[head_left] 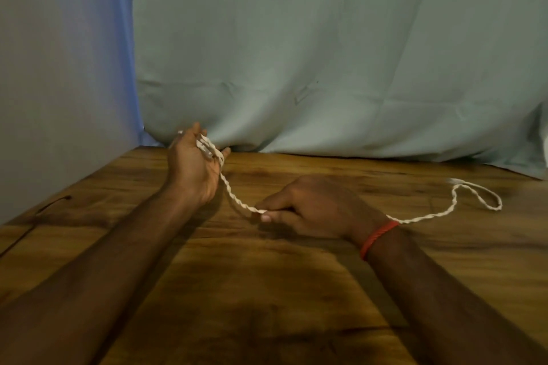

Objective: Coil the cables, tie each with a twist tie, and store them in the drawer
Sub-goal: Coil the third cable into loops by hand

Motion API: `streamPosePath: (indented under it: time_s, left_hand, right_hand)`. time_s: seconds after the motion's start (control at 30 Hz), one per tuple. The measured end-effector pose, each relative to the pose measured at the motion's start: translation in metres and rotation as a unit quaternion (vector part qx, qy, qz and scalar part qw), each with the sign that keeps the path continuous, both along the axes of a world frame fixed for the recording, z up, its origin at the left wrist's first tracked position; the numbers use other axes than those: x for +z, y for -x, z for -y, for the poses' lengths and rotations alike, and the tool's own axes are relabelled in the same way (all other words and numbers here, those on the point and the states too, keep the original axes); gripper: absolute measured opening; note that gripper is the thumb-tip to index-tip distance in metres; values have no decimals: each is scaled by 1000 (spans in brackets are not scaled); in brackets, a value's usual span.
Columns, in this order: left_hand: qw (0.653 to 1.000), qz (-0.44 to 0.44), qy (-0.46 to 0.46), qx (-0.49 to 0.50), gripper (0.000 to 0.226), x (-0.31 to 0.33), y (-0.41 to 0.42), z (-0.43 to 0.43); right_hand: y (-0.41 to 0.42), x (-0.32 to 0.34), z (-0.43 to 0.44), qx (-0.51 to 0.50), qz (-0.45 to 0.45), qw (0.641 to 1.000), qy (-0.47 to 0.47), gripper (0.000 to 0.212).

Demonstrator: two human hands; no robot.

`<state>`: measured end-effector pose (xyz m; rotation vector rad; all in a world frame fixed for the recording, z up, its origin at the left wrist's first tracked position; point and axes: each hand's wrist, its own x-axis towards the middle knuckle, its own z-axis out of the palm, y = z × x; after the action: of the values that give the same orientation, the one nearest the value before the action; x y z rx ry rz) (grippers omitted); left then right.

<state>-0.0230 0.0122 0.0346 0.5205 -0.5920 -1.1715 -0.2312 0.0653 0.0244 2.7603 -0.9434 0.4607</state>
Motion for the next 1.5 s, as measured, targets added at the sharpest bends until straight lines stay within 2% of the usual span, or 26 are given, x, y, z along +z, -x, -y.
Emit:
streamPosePath:
  time_s: [0.07,0.13,0.23,0.27,0.3,0.4,0.53,0.6,0.7,0.73,0.77,0.87,0.93,1.0,1.03,1.07,1.1,1.17,1.2,1.33,1.4,1.43,1.5]
  left_hand:
    - [986,147,27,67,12,-7,6,0]
    - [943,309,81,91,19,-15,12,-3]
    - [832,528,161,64,39,-22,14,-14]
    - [801,571,173,37,41,-21,15,-19]
    - [786,591,179,-4,42,-20,17,-25]
    - [802,549,194,-134,39,-16,27,-36]
    - [838,402,210,-302,44,-6,37,-42]
    - [838,308,190,-408,38,-1,37,-46]
    - [813,120,170,-544,29,4,35,-49]
    - [824,65,172,-535,28,6,34,-48]
    - [850,26,175,-496,29,9,32,-46]
    - [930,-12,157,-331,35,21,23,-46]
    - [967,-4,117,-228,34,25,24,-41]
    - [989,9,79,-126,25,21,26,-33]
    - [993,41,81,-75,20,17,28,-30]
    - [988,118,100,-10,15,14,28,-28]
    - [960,236,132,67,11,9,26,-27]
    - [852,455,213,150,15,1,23,-25]
    - [806,516,242,159,20,-3,22,-24]
    - [700,613,319,182,33,-9,22,-26]
    - [667,652,306,192,38,-6,21,-28]
    - [664,662,295,186,39,-5,21,-29]
    - [682,652,295,150,32,-3,23,-36]
  right_hand:
    - [-1,5,-6,20,62,996,-56,30]
    - [2,9,-6,15,119,991,-64,29]
    - [13,17,-1,8,192,980,45,28]
    - [17,19,1,0,205,975,88,28]
    - [21,22,2,-12,214,969,124,28]
    - [33,30,2,-52,239,950,193,37]
    - [51,31,5,-127,255,921,265,44]
    - [59,28,10,-171,248,916,266,53]
    - [64,18,21,-224,201,922,243,60]
    - [64,14,24,-239,179,926,230,54]
    - [65,8,28,-246,157,934,205,46]
    - [58,-8,27,-207,89,974,31,29]
    - [41,-11,18,-163,33,985,-40,22]
    - [19,-7,10,-124,-14,991,-43,23]
    - [9,-3,5,-110,-33,992,-42,26]
    - [1,0,0,-96,-46,993,-41,29]
    - [-4,3,-5,-76,-52,995,-37,28]
    - [-10,10,-17,-42,-39,998,-20,24]
    - [-10,14,-21,-27,-19,999,-10,22]
    - [-2,24,-17,-4,106,992,68,30]
    - [6,27,-12,-8,165,980,109,29]
    - [10,30,-12,-6,195,973,126,24]
    - [17,34,-11,-2,265,952,151,21]
